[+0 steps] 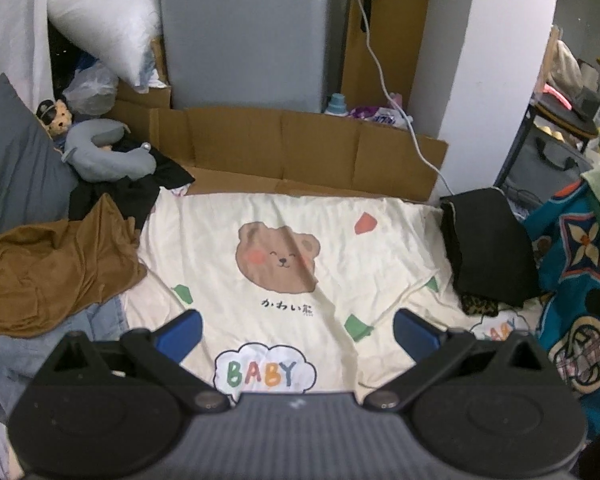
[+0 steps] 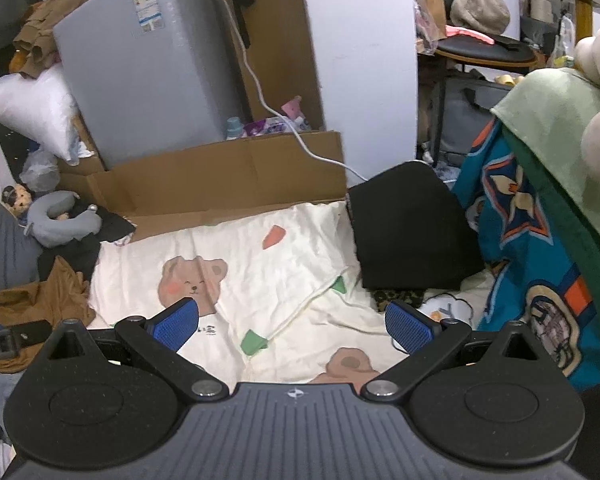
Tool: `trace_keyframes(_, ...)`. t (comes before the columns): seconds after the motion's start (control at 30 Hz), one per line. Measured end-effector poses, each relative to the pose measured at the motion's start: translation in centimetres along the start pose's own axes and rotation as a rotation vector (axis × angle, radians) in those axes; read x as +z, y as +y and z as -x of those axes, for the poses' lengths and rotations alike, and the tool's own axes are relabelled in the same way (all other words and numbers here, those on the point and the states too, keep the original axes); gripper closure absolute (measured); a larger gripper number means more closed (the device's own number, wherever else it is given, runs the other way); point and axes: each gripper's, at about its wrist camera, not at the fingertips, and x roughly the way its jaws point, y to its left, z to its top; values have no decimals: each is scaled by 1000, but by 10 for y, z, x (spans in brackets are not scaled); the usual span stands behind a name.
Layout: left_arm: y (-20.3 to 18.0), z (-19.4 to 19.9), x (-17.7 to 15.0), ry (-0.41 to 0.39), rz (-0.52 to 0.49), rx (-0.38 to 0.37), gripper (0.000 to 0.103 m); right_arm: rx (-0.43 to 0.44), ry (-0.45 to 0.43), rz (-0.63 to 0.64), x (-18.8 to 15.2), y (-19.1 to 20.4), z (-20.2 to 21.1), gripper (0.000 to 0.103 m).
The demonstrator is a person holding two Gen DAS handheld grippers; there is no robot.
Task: Fold clothes
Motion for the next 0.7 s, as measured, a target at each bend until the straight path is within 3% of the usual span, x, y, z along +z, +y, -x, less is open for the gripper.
trace_keyframes(0.4,3,-3,-14,-20,99,31,0,30,-30,22,-4,6,-5,1)
trace_keyframes(0.7,-12,-3,-14,-17,24,88,0,42,21,49,-7,7,-17,1)
